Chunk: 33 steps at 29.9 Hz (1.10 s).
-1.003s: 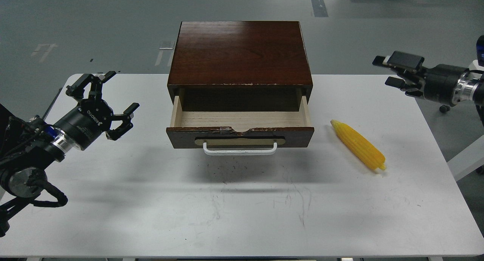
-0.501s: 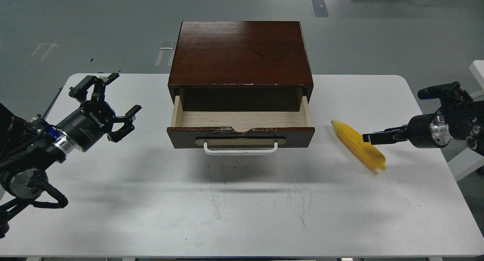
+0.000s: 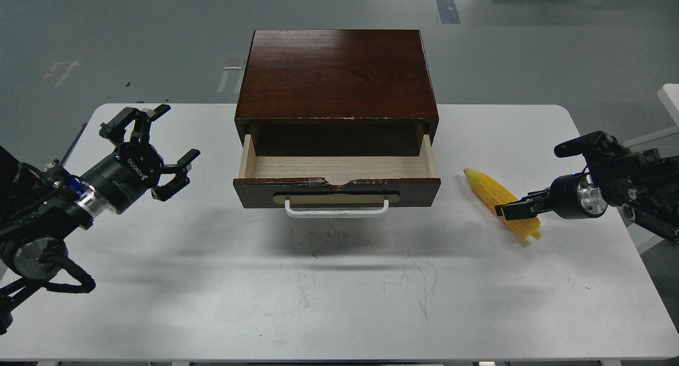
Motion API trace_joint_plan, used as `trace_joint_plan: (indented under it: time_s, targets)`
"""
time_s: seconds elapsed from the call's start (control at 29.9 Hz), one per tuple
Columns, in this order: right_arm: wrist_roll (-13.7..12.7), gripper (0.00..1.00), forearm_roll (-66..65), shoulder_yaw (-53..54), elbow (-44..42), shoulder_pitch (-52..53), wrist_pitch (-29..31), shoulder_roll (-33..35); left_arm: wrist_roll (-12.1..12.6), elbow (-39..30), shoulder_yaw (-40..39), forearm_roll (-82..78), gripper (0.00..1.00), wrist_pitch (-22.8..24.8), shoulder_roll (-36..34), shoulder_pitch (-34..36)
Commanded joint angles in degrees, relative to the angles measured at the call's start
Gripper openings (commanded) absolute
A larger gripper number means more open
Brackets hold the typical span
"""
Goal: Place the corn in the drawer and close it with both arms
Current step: 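Grasp the yellow corn cob with the right gripper and lift it, then carry the corn over the open drawer and lower it inside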
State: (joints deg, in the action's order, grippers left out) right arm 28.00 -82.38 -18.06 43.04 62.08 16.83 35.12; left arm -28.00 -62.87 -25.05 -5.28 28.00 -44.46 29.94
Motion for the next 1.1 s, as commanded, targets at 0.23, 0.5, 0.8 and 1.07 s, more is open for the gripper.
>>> trace_joint_plan:
  time_s: [0.23, 0.5, 0.8, 1.07]
  targets:
    - [0.0, 0.03, 0.3, -1.5, 0.9, 0.2, 0.0, 1.3, 0.0, -0.2, -0.2, 0.0, 1.0, 0.0, -0.2, 0.0]
    - [0.0, 0.03, 1.0, -1.3, 9.9, 17.1, 0.2, 9.0, 0.0, -0.7, -0.4, 0.0, 1.0, 0.0, -0.9, 0.0]
    - [0.0, 0.04, 1.1, -2.2, 17.8, 39.2, 5.0, 5.4, 0.0, -0.7, -0.6, 0.0, 1.0, 0.0, -1.2, 0.0]
    - [0.0, 0.04, 1.2, -10.5, 19.8, 46.2, 4.5, -11.4, 0.0, -1.5, -0.6, 0.0, 1.0, 0.0, -2.2, 0.0]
